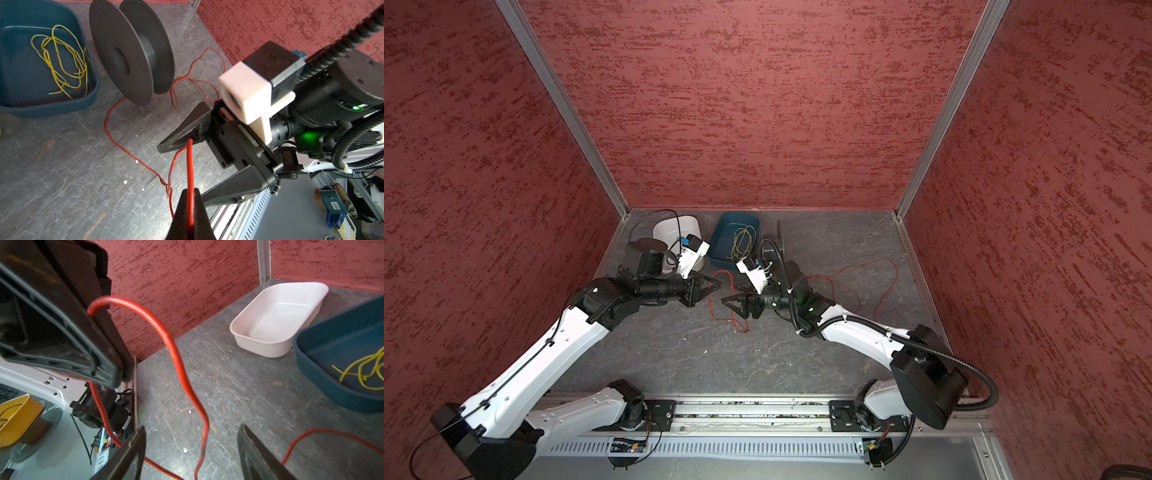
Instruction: Wrap the cables
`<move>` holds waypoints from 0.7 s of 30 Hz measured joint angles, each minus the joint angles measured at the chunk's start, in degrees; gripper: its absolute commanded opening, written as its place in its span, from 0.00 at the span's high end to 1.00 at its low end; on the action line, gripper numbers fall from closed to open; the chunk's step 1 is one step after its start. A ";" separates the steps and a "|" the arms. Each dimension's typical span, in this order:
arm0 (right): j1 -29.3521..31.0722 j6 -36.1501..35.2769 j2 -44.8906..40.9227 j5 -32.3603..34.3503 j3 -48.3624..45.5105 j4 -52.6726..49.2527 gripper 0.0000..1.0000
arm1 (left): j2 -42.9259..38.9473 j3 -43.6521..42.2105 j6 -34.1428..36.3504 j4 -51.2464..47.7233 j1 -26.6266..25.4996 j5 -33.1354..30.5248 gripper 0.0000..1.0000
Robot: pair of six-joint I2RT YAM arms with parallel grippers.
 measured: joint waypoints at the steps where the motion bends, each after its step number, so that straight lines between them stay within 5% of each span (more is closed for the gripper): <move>1: 0.15 0.44 1.31 -0.11 0.33 1.01 0.51 | 0.00 0.00 0.00 0.26 -0.07 0.17 0.92; 11: 0.70 2.56 4.37 2.80 0.98 2.56 1.00 | -0.52 0.00 0.04 0.59 -0.15 -0.39 0.90; 19: 0.70 1.01 -4.31 15.85 1.60 -6.62 1.00 | -0.79 0.00 0.68 -3.87 -0.15 -4.92 0.73; 21: 0.72 0.50 -5.33 18.75 3.10 -9.64 1.00 | -1.01 0.00 0.87 -4.72 -0.15 -5.35 0.60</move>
